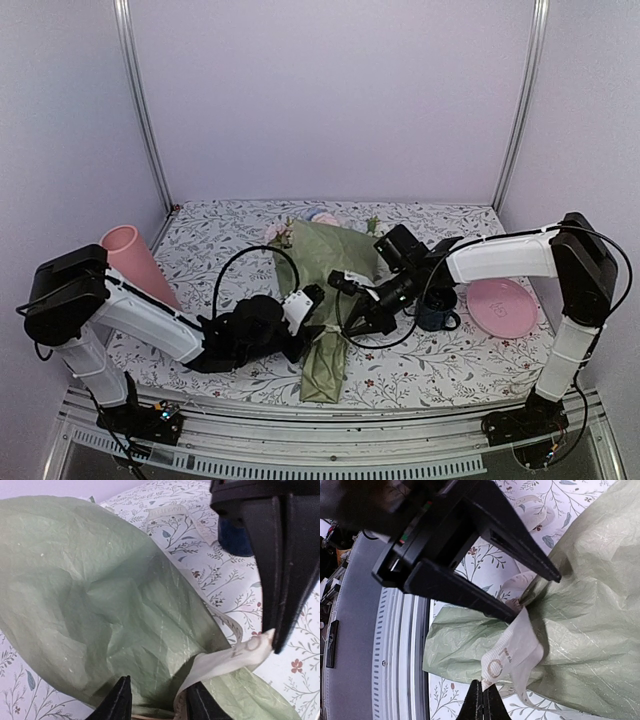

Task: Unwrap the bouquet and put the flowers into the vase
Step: Untie the half-tied ribbon from the tied bouquet.

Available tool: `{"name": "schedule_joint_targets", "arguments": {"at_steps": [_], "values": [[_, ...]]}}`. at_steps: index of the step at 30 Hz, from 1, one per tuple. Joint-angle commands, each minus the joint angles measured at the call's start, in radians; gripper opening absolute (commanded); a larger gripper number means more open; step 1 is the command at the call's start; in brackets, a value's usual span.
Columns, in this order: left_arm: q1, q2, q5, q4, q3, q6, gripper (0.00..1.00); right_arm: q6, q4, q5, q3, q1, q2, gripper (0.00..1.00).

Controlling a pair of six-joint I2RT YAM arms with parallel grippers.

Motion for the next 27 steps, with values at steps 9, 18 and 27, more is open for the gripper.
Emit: {"name": "schedule_joint_targets", "arguments": {"at_steps": [9, 18, 27], "values": [[0.047, -0.057, 0.012, -0.002, -0.008, 0.031, 0.4, -0.02, -0.02, -0.052, -0.031, -0.035, -0.036, 0.09], [0.031, -0.252, 0.094, -0.149, -0.081, -0.013, 0.42, -0.031, -0.054, 0.055, -0.019, -0.093, -0.039, 0.18], [0.009, -0.239, 0.184, -0.109, -0.09, -0.039, 0.42, -0.028, -0.171, -0.005, 0.214, -0.072, 0.091, 0.55]]}}
